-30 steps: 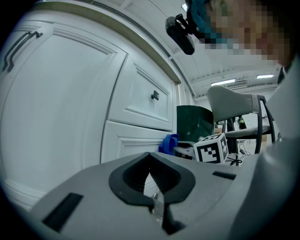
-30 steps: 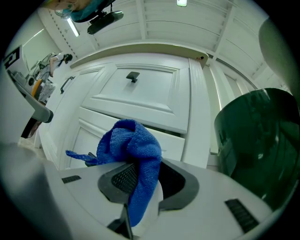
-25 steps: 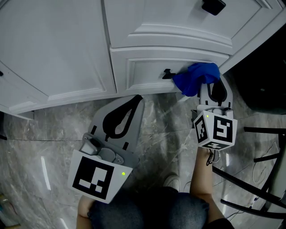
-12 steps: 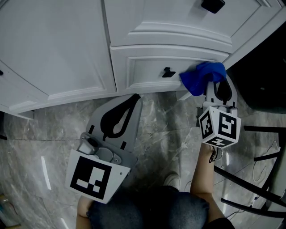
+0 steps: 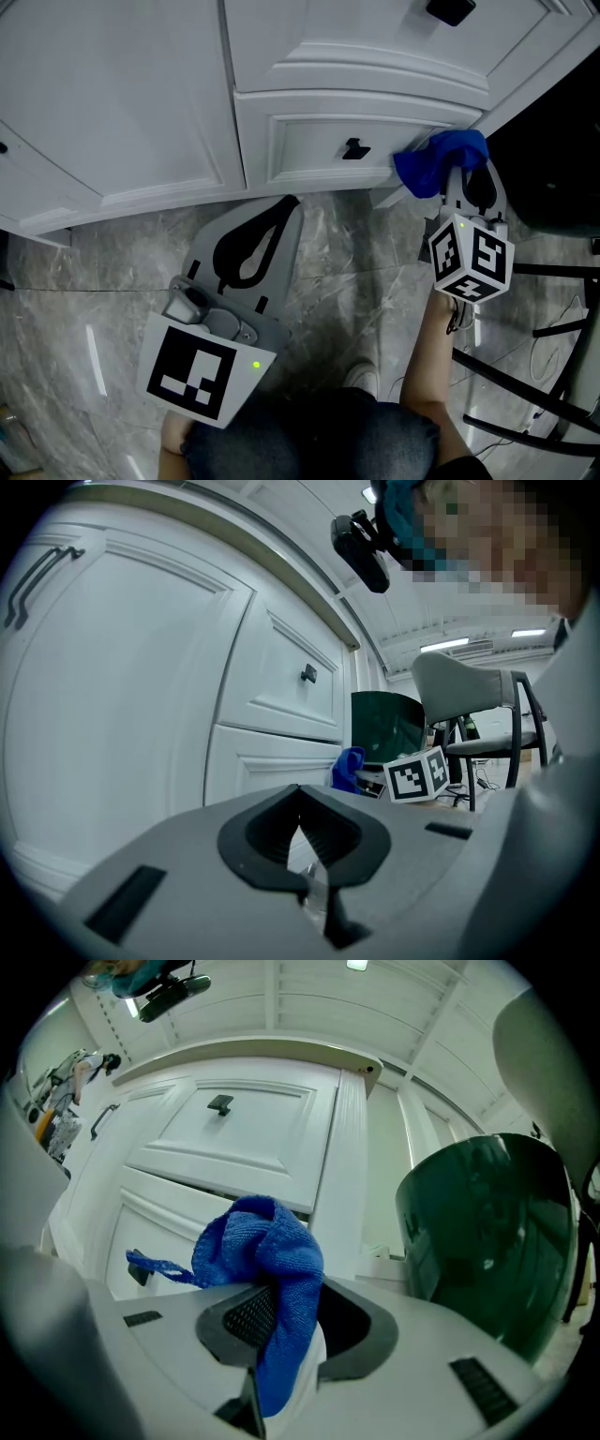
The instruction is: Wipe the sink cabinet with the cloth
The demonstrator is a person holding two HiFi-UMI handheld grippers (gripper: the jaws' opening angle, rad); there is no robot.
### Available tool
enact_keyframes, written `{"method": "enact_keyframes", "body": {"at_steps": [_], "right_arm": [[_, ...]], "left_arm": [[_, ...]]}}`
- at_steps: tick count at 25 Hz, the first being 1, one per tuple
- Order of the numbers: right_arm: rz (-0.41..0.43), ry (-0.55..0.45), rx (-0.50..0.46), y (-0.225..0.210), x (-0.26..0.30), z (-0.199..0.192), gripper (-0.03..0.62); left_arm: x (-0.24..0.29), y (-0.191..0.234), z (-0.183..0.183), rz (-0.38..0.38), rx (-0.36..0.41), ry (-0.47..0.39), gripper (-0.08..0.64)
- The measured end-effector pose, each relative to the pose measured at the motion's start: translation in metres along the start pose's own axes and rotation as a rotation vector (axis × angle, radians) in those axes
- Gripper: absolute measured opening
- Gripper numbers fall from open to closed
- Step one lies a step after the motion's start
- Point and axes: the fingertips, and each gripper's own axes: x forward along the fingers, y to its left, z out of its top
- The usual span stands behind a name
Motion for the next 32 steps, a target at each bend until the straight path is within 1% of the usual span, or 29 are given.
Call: {"method": "enact_keyframes", "body": {"at_steps": [5,7,8,10,13,15,17,20,22,26,32], "right_arm": [[-0.032,-0.014,0.003,0.004,-0.005,0.0,0.117],[-0.005,-0.037,0.007,0.018,-0.016,0.001,0.117],[0.03,-0.05,0.009,0.031,-0.023,0.001,0.117],[0.128,-0.059,0.029,0.065,-0.038,-0.001,0.117],[0.296,-0.026,0.082,0.124,-0.052,-0.012,0.117],[0.392,-0.01,0.096,0.161,-0.055,-0.013,0.117],[0.467,-0.015,0.087,0.191,-0.056,-0.008,0.117],[0.544,-0.019,0.065,0.225,-0.054,0.002,0.117],[0.575,-0.015,0.067,0.24,-0.052,0.004,0.117],[0.605,-0.003,0.063,0.259,-0.046,0.001,0.117],[0.613,0.031,0.02,0.274,-0.033,-0.013,0.117]], "left_arm": [[-0.003,0.0,0.002,0.007,0.0,0.001,0.003],[-0.006,0.002,0.003,0.016,0.006,0.004,0.003],[-0.008,0.004,0.003,0.027,0.011,0.005,0.003],[-0.013,0.011,0.005,0.061,0.025,0.003,0.003],[-0.02,0.02,0.007,0.108,0.047,-0.001,0.003],[-0.023,0.022,0.009,0.118,0.048,-0.007,0.003],[-0.025,0.022,0.01,0.116,0.05,-0.011,0.003],[-0.028,0.023,0.011,0.115,0.052,-0.011,0.003],[-0.031,0.026,0.011,0.116,0.048,-0.014,0.003],[-0.035,0.03,0.012,0.117,0.04,-0.018,0.003],[-0.037,0.034,0.01,0.113,0.029,-0.018,0.003]]}}
